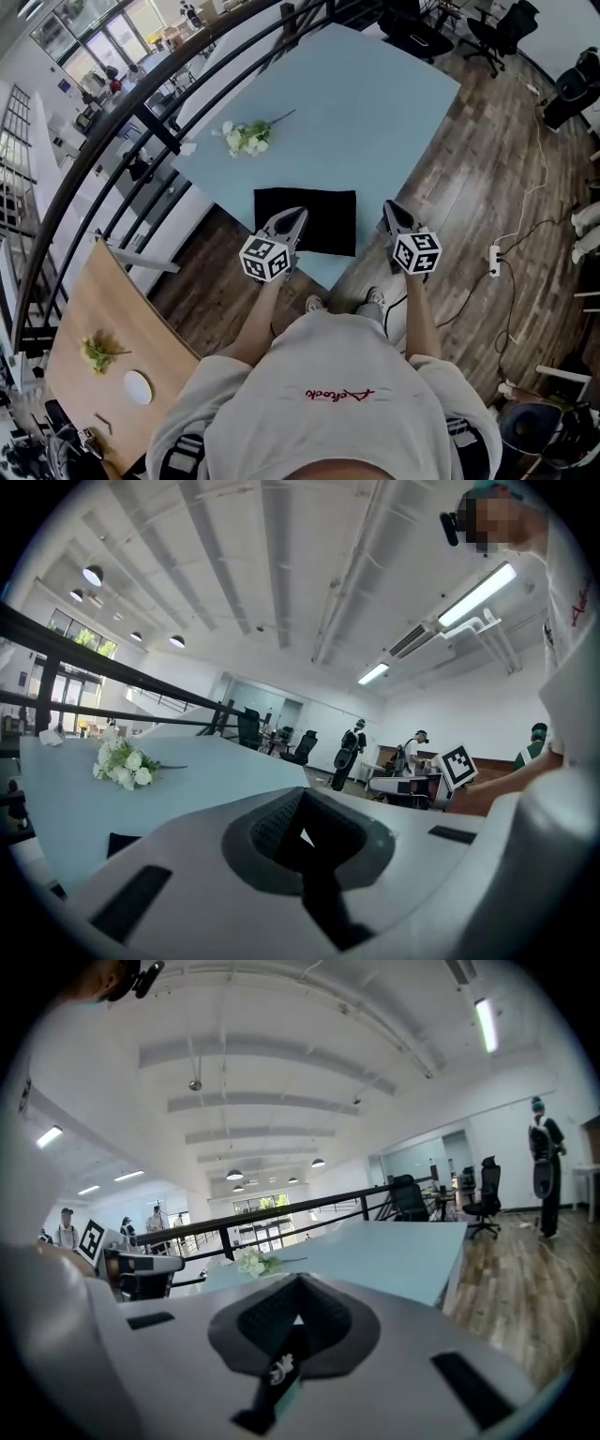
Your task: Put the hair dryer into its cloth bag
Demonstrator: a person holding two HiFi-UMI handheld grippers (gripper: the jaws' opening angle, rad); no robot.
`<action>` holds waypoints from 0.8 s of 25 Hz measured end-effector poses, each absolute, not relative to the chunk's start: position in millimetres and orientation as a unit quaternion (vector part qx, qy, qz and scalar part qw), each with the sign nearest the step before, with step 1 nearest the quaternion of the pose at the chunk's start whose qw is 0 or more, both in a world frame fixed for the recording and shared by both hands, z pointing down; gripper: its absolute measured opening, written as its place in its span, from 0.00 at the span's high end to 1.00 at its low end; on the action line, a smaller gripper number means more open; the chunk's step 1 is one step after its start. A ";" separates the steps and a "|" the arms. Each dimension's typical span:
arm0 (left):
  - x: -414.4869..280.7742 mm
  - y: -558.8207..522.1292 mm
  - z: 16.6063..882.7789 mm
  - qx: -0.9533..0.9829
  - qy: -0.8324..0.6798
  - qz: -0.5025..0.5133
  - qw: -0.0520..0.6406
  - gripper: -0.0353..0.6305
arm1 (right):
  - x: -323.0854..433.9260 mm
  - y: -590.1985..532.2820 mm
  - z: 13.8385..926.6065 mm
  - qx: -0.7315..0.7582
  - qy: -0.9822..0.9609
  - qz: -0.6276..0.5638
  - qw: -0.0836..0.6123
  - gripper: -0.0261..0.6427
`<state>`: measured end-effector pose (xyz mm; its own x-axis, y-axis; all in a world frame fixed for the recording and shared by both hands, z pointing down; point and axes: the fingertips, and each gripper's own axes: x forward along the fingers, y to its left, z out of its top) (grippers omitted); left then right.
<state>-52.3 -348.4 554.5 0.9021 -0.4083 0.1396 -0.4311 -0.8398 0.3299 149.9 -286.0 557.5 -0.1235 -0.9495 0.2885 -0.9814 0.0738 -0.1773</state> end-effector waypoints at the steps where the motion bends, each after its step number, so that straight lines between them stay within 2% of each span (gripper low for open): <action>1: -51.7 -346.6 555.2 0.959 -0.217 0.033 0.179 0.94 | 150.1 -281.1 557.5 0.662 -0.729 0.165 0.049 0.94; 11: -48.0 -326.4 544.0 0.958 -0.230 0.032 0.167 0.94 | 150.0 -260.2 543.1 0.649 -0.745 0.144 0.057 0.94; 20: -17.1 -267.1 535.5 0.955 -0.248 0.035 0.160 0.94 | 173.0 -210.4 538.3 0.626 -0.765 0.138 0.066 0.94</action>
<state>-17.1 -267.1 535.5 0.8743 -0.4626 0.1471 -0.4853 -0.8256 0.2878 173.0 -210.4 538.3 -0.2088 -0.9392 0.2726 -0.9753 0.1797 -0.1282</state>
